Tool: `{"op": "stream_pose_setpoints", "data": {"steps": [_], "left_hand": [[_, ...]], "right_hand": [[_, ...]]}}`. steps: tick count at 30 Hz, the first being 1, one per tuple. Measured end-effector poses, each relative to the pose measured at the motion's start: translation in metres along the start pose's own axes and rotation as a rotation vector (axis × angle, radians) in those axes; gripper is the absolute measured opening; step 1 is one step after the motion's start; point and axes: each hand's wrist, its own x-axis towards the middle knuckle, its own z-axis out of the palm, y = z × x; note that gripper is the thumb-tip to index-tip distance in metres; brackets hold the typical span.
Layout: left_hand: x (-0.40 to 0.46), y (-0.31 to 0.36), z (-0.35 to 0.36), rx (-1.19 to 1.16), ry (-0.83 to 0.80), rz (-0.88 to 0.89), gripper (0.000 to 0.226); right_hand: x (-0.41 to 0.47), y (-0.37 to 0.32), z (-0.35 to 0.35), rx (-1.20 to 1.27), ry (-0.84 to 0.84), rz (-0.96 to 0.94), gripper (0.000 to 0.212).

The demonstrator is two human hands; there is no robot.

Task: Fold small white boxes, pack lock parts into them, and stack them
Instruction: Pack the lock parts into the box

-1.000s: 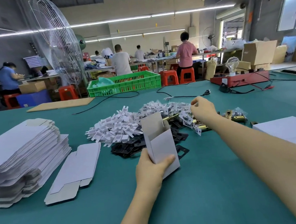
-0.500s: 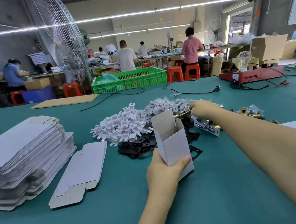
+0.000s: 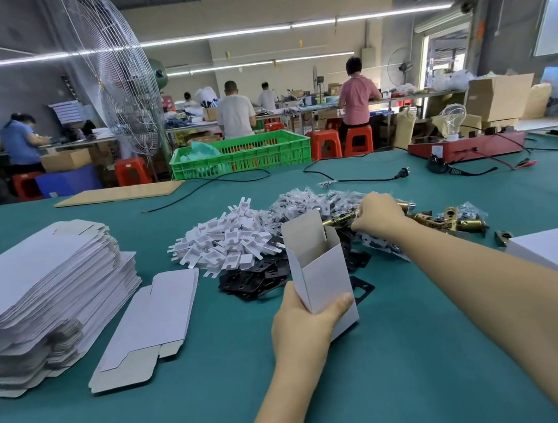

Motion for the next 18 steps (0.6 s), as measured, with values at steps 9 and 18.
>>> {"op": "stream_pose_setpoints", "data": {"steps": [9,18], "left_hand": [[-0.004,0.006,0.001,-0.014,0.014,0.009,0.039],[0.0,0.004,0.001,-0.019,0.024,0.01,0.039]], "right_hand": [[-0.039,0.011,-0.015,0.035,0.245,0.018,0.018],[-0.031,0.007,-0.003,-0.104,0.012,-0.162,0.039]]}}
